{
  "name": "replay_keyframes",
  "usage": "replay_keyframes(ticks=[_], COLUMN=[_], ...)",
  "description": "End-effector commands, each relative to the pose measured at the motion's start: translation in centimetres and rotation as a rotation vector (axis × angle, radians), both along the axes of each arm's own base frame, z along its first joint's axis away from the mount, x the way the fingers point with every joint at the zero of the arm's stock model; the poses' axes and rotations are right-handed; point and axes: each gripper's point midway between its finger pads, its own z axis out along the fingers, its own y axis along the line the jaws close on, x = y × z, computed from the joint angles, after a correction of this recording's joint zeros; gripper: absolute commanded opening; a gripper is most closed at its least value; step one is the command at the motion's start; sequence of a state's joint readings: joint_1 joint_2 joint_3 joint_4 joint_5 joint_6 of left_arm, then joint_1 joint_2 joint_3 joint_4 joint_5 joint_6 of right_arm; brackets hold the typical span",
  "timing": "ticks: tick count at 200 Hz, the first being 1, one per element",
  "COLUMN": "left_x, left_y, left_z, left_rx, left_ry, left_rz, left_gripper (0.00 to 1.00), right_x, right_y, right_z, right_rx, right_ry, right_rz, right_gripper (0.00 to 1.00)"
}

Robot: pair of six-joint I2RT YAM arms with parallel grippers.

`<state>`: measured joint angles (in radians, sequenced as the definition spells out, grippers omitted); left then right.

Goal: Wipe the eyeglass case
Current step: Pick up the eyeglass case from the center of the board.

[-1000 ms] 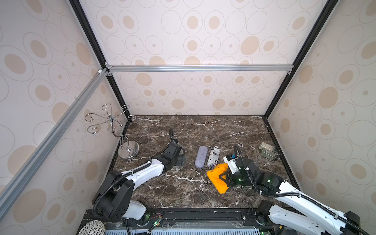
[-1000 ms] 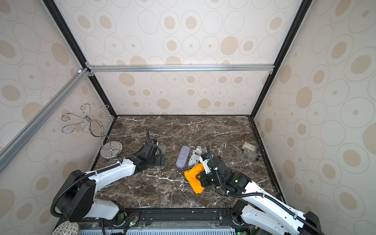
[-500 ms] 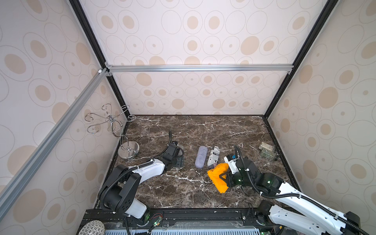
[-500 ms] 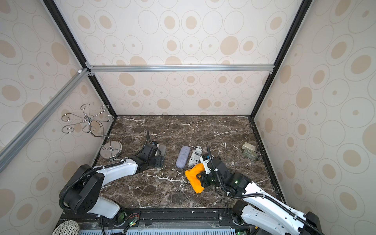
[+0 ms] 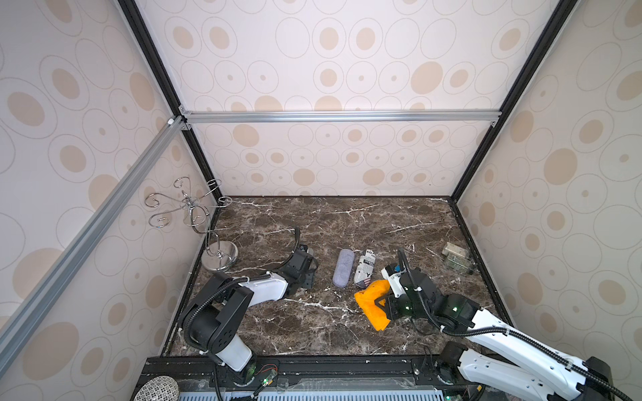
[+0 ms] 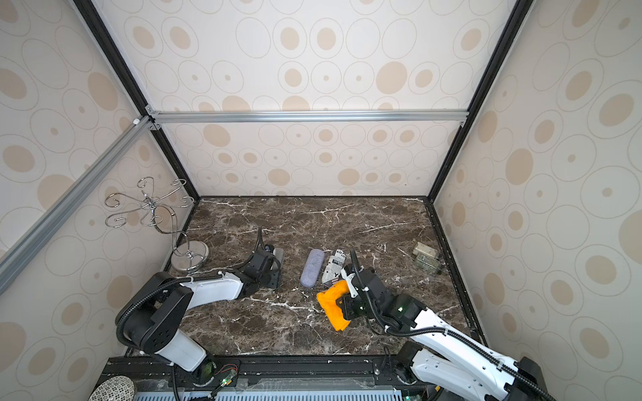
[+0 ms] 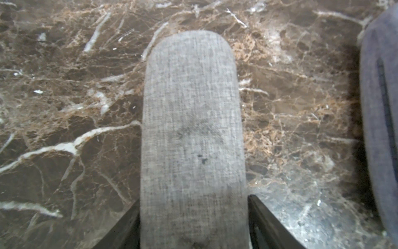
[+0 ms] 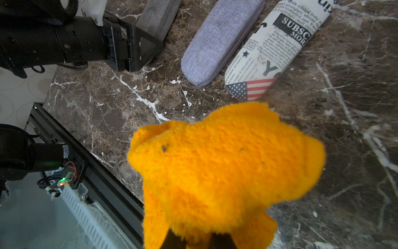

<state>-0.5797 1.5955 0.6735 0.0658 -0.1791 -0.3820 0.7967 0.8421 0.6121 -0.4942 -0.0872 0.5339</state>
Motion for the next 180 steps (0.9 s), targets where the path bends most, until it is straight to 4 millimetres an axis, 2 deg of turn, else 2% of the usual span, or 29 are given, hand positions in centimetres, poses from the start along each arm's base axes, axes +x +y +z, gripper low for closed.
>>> replay_keyframes(ticks=[1, 34, 68, 95, 147, 164, 180], left_x=[-0.4, -1.1, -2.3, -4.0, -9.2, -10.9, -12.8], left_y=[-0.1, 0.0, -0.3, -0.9, -6.4, -8.5, -10.7], left_z=[0.1, 1.3, 4.8, 7.2, 10.9, 11.3, 10.9], left_rx=[0.014, 0.014, -0.016, -0.055, -0.217, -0.261, -0.333], left_ry=[-0.034, -0.075, -0.148, -0.181, -0.242, -0.256, -0.265], left_rz=[0.017, 0.023, 0.001, -0.033, -0.243, -0.317, -0.385], left_gripper=[0.65, 0.54, 0.51, 0.50, 0.47, 0.47, 0.47], right_x=[0.3, 0.5, -0.3, -0.7, -1.2, -1.2, -1.0], right_y=[-1.1, -2.9, -4.4, -5.4, -6.9, -7.4, -7.8], right_z=[0.4, 0.9, 0.5, 0.7, 2.0, 2.9, 3.4], right_rx=[-0.018, -0.040, -0.070, -0.071, -0.112, -0.126, -0.153], right_ry=[-0.038, -0.086, -0.080, -0.088, -0.094, -0.107, -0.112], right_rz=[-0.047, -0.112, -0.136, -0.164, -0.191, -0.200, -0.213], right_gripper=[0.00, 0.00, 0.00, 0.00, 0.00, 0.00, 0.00])
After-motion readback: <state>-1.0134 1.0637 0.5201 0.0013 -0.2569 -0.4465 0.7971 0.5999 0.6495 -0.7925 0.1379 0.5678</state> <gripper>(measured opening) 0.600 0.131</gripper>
